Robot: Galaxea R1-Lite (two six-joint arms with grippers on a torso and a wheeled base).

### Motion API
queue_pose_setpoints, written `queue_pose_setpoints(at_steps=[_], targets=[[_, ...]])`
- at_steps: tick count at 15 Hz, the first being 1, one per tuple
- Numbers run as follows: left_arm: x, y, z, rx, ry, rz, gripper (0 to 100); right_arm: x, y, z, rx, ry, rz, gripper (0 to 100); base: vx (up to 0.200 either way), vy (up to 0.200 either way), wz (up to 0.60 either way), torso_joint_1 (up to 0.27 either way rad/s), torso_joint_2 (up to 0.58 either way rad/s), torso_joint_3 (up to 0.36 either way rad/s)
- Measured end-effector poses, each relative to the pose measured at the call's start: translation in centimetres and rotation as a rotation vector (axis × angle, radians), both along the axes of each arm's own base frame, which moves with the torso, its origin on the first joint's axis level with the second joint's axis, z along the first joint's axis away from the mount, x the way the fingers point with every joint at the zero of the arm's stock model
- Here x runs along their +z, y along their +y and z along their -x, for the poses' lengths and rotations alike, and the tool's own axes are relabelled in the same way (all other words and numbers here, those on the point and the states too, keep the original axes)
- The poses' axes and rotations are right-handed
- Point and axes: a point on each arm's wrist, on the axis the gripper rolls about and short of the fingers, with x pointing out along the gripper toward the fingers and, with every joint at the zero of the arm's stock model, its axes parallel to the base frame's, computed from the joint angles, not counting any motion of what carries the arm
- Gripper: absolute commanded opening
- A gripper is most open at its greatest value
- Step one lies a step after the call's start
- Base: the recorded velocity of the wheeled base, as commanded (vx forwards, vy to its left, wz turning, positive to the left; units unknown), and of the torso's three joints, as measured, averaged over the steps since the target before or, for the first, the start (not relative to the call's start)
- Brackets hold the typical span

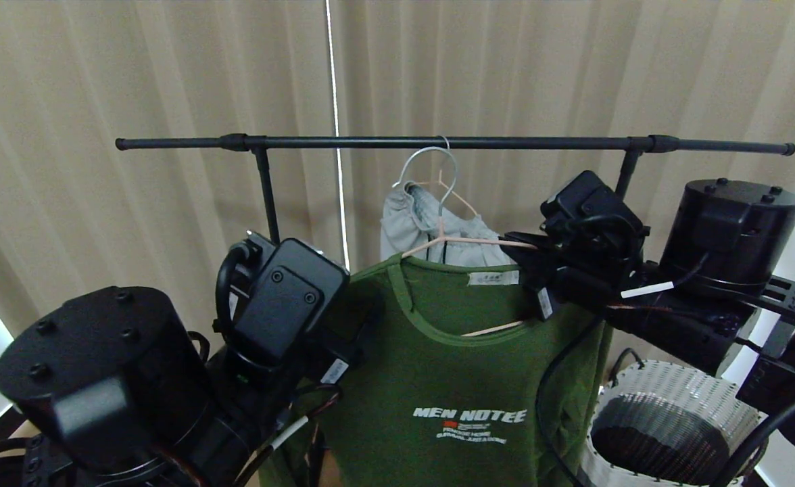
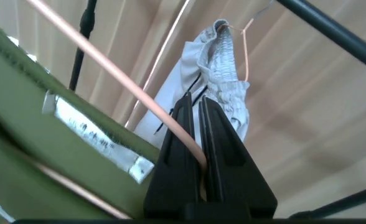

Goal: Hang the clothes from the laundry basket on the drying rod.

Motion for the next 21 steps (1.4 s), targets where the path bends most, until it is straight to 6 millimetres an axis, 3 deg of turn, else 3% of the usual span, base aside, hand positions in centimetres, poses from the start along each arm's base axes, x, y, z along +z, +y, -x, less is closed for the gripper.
queue_pose_setpoints(at_steps=[5,8,12,16,17,21], targets=[[-0.9,1.4,1.4,-0.092,0.046,0.028,100,0.7,-4.1,-0.2,-0.129,-0.02,-0.013,0,0.0,0.0,0.0,0.0,0.0,0.0],[-2.0,2.6,2.0,-0.081,0.087,0.019,100,1.6,-5.7,0.7,-0.162,-0.047,-0.035,0,0.0,0.0,0.0,0.0,0.0,0.0],[-3.0,4.1,1.8,-0.04,0.107,0.009,100,2.3,-6.6,2.2,-0.168,-0.069,-0.061,0,0.0,0.0,0.0,0.0,0.0,0.0],[-3.1,4.2,1.1,-0.057,0.104,0.017,100,3.0,-6.8,3.1,-0.162,-0.092,-0.077,0,0.0,0.0,0.0,0.0,0.0,0.0],[-3.1,4.1,0.9,-0.055,0.105,0.017,0,2.9,-6.8,3.2,-0.159,-0.091,-0.078,0,0.0,0.0,0.0,0.0,0.0,0.0],[-3.5,4.0,0.2,-0.035,0.121,0.036,0,3.2,-6.7,3.6,-0.149,-0.101,-0.083,0,0.0,0.0,0.0,0.0,0.0,0.0]])
